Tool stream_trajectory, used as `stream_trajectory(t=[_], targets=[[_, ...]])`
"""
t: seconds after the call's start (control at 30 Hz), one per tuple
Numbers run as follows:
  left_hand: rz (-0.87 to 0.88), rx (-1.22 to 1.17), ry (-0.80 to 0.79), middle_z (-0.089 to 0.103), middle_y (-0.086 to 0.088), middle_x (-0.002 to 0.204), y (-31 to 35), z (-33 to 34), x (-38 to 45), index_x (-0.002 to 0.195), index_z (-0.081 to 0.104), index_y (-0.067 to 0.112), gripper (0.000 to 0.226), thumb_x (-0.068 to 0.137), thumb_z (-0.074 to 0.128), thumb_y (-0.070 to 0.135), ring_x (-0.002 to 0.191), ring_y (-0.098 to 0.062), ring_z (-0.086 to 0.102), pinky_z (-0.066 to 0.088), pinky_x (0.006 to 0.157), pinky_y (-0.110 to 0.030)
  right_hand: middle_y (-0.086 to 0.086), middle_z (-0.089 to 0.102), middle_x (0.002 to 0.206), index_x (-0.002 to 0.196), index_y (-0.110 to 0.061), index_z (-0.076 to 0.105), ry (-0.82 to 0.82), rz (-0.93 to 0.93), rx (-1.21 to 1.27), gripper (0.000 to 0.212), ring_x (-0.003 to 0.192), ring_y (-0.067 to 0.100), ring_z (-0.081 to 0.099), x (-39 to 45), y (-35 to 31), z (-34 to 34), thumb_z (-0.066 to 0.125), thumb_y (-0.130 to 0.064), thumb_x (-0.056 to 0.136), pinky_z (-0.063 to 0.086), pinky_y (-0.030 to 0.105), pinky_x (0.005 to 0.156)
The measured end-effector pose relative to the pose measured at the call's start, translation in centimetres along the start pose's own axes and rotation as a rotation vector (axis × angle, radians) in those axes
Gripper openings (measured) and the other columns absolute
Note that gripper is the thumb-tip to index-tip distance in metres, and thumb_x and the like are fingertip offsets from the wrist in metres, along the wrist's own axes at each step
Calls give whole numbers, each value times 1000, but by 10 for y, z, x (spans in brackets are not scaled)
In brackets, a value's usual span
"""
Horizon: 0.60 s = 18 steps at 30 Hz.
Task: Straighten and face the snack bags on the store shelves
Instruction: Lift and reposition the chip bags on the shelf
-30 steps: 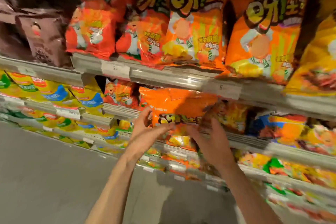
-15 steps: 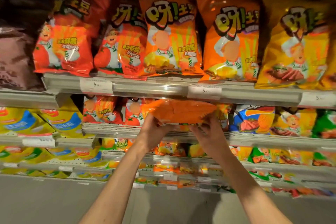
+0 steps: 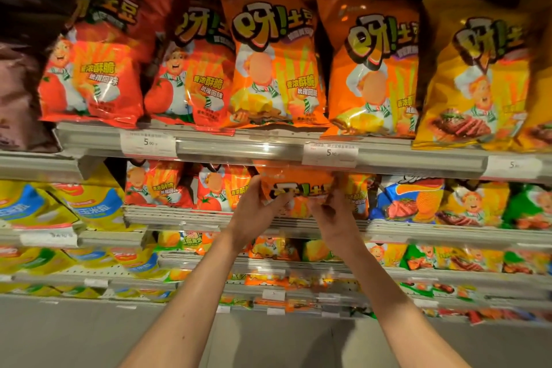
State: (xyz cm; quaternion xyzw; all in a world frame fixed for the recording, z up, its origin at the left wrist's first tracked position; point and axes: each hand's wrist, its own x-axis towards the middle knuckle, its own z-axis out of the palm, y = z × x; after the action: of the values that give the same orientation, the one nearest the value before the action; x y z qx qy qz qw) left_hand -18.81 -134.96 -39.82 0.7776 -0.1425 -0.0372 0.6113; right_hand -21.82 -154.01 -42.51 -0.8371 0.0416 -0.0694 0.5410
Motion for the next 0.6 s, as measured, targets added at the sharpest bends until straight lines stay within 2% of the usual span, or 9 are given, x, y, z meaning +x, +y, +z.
stream_trajectory(t=[0.07,0.13,0.2,0.3,0.37,0.47,0.6], targets=[[7,4,30,75,-4,86,-2,4,2,97,66,16,22,101,63,38,88,-24,73,54,92,-57,-16,61,122,137,-20,49,-3,19,13,39,115,6,59,3,-4,6,58,-34,101,46,39,107],[7,30,72,75,-1,87,0,7,4,102,65,19,23,101,61,41,87,-21,73,54,91,-56,-20,57,125,143,-22,45,-36,38,7,48,120,5,52,6,-9,10,59,-35,100,41,28,108],[-16,1,81,76,4,96,1,7,3,118,58,24,25,100,62,42,96,-15,73,56,94,-49,-11,58,133,146,-24,40,-52,40,-11,56,123,8,53,8,-10,13,62,-40,97,41,27,108],[-13,-70,77,73,7,117,-11,1,-2,135,51,29,44,97,67,44,113,-15,69,55,97,-40,-7,59,128,142,-22,43,10,34,-41,53,122,12,55,15,-7,13,61,-43,97,43,32,108],[-8,113,225,67,5,120,-25,-10,-6,136,53,30,49,93,67,49,117,-18,64,52,102,-41,-7,59,124,140,-19,45,61,53,-63,55,117,13,55,20,-10,14,60,-48,95,45,30,101],[11,549,414,53,2,130,-33,-31,-11,137,55,21,46,97,67,39,123,-15,46,38,109,-31,-1,63,115,134,-15,45,75,75,-87,54,114,23,62,26,-14,21,59,-50,96,47,30,89],[16,788,378,40,-12,153,-45,-47,-9,141,54,20,53,93,72,35,141,-30,31,30,118,-45,4,56,138,148,-19,30,101,34,-83,66,127,26,57,24,-12,31,61,-46,96,46,31,96]])
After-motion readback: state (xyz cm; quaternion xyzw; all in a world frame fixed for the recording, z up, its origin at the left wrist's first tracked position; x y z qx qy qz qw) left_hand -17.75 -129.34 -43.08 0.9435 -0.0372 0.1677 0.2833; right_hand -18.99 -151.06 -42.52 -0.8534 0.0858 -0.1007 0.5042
